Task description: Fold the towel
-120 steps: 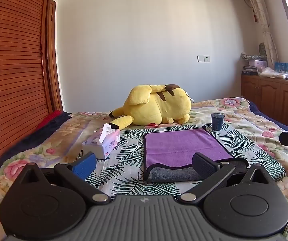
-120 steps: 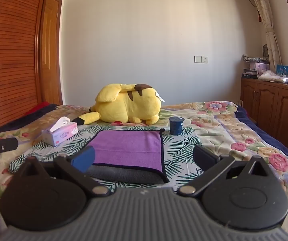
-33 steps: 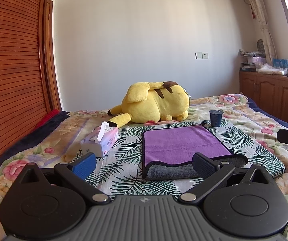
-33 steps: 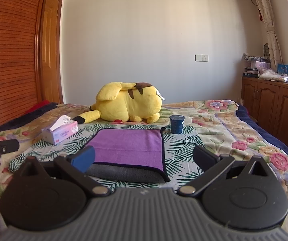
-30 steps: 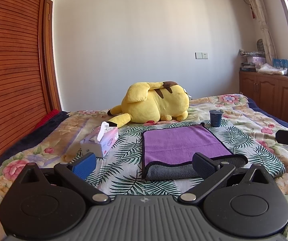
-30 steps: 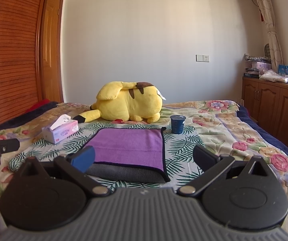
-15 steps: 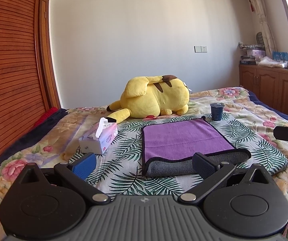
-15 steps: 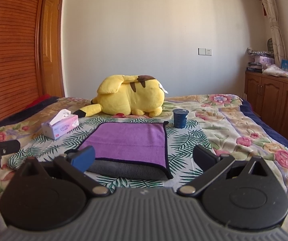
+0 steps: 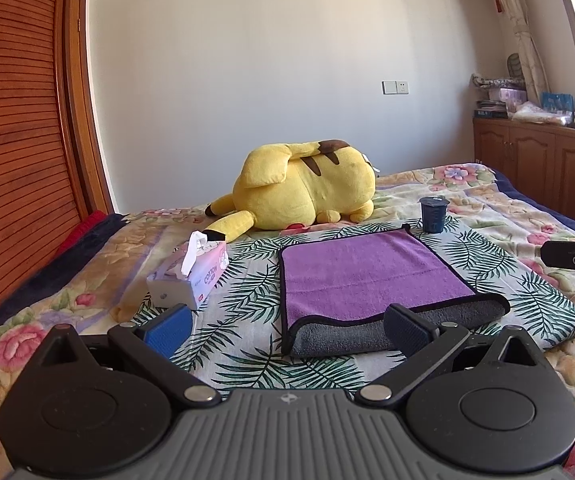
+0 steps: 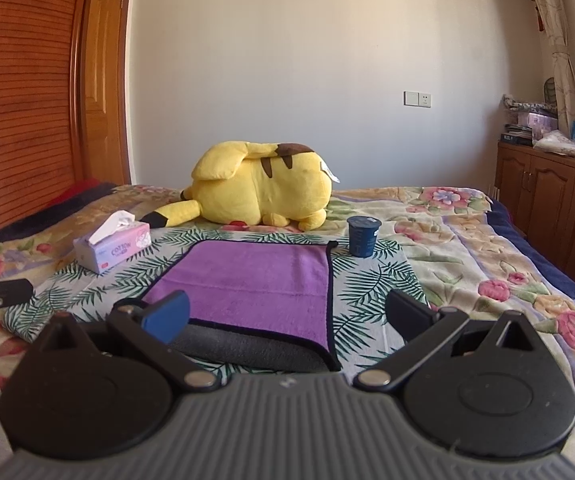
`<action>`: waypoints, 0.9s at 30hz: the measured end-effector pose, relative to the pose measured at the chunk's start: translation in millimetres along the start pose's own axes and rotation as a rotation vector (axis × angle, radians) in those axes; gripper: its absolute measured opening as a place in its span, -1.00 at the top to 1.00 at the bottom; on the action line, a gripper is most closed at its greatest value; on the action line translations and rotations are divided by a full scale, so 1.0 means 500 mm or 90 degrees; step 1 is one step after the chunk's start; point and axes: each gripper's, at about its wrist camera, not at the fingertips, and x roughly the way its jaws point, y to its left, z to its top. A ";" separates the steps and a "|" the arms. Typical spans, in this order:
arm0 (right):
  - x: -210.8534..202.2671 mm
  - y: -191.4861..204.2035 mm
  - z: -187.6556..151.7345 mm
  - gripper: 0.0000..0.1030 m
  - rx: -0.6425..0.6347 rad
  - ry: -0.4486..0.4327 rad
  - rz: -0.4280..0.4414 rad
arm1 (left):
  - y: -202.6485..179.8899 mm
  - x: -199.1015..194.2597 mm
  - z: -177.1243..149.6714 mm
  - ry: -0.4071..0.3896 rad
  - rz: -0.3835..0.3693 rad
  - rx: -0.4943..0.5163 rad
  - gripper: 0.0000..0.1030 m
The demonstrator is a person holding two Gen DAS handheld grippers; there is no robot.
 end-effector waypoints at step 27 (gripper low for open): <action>0.141 -0.023 0.009 -1.00 -0.017 0.067 0.058 | 0.004 0.163 0.013 0.066 -0.041 0.008 -0.68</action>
